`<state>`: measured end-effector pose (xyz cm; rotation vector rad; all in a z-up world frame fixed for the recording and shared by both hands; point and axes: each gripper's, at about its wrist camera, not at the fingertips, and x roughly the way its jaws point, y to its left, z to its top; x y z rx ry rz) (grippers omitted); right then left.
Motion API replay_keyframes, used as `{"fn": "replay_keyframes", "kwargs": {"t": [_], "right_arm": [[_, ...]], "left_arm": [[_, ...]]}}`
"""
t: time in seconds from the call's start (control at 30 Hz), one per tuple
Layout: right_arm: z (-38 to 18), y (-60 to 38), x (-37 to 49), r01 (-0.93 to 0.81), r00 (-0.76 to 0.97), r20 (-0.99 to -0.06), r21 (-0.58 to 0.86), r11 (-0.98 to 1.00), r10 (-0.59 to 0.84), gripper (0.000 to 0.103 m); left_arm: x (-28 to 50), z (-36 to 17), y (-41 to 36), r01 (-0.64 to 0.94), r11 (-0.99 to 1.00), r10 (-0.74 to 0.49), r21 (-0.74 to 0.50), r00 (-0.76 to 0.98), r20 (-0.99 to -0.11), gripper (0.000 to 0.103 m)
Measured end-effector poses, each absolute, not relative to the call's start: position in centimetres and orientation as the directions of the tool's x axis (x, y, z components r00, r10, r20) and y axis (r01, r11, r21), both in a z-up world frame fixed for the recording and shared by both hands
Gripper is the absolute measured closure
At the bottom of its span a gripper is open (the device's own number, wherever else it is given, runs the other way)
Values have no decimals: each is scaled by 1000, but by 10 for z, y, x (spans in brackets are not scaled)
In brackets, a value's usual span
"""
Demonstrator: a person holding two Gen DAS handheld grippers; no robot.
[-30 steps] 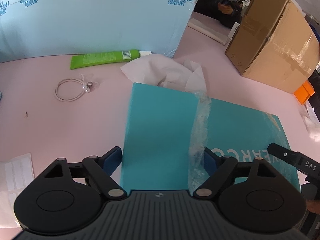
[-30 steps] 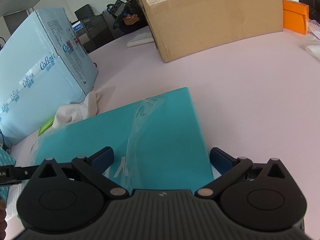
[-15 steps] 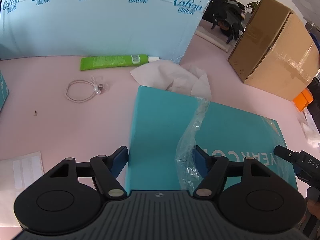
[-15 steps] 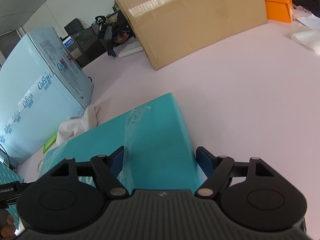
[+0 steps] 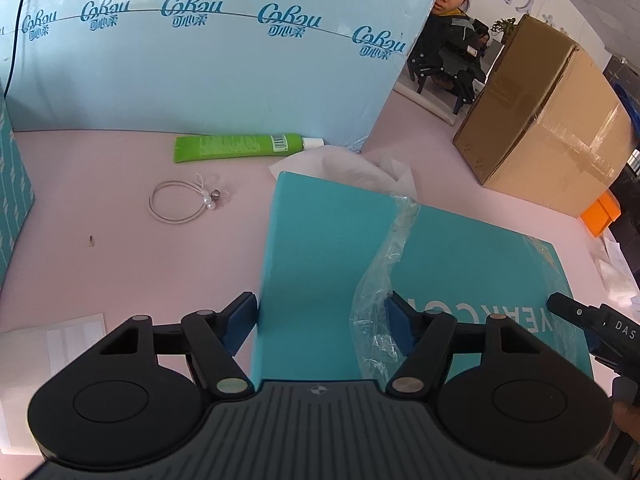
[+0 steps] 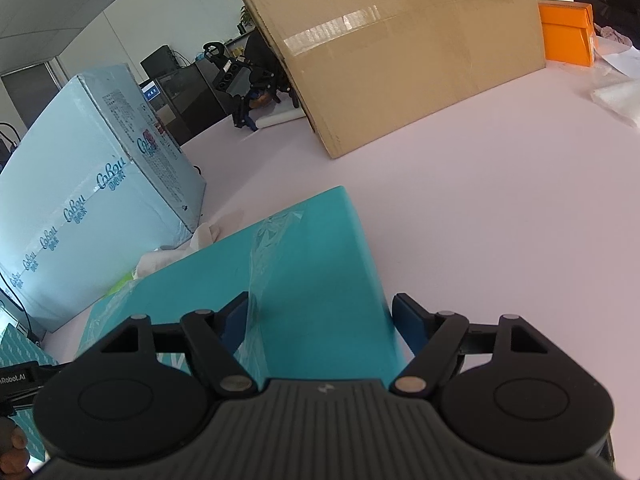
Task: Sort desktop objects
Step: 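Lift the teal bag upright with both grippers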
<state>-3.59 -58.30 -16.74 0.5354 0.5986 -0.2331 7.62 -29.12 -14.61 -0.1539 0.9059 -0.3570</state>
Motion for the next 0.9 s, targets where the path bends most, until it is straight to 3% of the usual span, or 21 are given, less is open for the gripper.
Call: {"fn": "replay_keyframes", "kwargs": {"t": [0.9], "right_arm": [[-150,-557,-64,383,809,-581,406,830,-89,25]], "left_arm": [[51,-127,-267,232,929,-370,-288,560,-741,39]]}}
